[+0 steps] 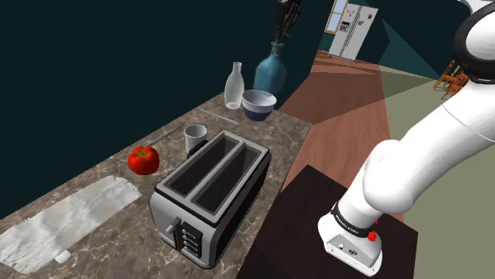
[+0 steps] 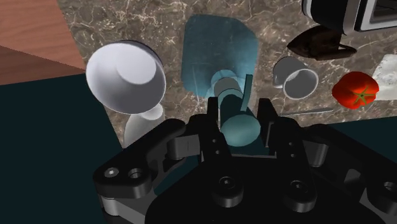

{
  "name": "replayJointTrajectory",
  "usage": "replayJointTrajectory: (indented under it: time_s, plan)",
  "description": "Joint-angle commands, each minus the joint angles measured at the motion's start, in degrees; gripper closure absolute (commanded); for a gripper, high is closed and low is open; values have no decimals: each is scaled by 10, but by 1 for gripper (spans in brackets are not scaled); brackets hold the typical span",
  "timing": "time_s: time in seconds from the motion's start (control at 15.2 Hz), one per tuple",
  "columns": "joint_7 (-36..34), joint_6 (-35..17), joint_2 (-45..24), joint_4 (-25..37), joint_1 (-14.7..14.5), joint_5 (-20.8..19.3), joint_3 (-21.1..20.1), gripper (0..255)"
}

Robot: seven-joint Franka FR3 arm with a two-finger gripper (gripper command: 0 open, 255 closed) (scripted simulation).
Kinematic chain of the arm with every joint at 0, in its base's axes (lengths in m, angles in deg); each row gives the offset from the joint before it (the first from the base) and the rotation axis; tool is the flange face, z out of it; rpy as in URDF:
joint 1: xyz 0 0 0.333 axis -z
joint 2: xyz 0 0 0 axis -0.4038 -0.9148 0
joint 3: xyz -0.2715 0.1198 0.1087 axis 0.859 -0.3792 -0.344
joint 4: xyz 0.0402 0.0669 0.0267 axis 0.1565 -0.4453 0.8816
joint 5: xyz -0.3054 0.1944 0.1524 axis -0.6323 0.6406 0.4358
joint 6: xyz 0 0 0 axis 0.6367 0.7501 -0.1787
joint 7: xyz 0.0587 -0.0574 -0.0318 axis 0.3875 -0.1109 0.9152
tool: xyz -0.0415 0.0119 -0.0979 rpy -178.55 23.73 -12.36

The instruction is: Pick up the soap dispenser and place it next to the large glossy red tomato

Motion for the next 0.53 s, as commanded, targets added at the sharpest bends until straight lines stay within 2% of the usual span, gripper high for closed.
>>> replayJointTrajectory:
  time_s: [0.0,0.46]
  plan:
    - [-30,-19,15,-30,-10,-2,-21,255]
    - [-128,-61,35,-84,-42,2,-89,255]
